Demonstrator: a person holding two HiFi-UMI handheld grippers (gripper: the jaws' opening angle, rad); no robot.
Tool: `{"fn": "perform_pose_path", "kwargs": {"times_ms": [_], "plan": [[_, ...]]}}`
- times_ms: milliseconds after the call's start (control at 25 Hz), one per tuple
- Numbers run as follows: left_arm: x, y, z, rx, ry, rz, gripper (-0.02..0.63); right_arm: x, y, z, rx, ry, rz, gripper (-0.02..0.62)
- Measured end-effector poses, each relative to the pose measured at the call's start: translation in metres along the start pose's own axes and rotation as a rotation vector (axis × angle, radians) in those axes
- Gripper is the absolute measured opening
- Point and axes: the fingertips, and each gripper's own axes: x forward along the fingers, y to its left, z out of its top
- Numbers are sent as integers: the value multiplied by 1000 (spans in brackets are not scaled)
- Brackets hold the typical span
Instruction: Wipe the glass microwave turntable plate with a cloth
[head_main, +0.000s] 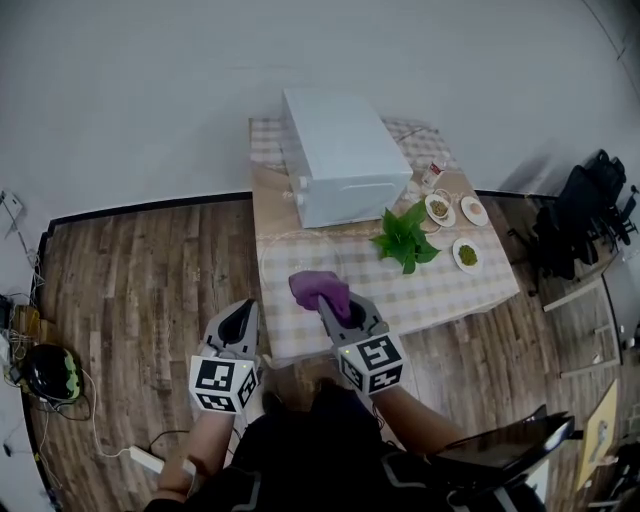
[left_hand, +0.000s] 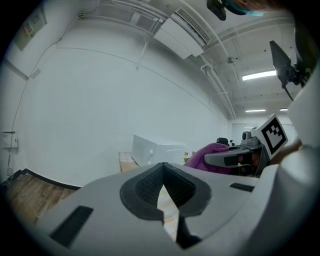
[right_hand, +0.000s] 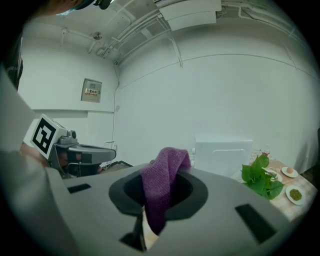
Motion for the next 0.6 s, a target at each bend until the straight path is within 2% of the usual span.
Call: {"fn": "perform_pose_path", "kwargs": {"times_ms": [600], "plan": [[53, 5, -44, 6, 149, 61, 8, 74, -9, -72, 16, 157, 165, 55]]}}
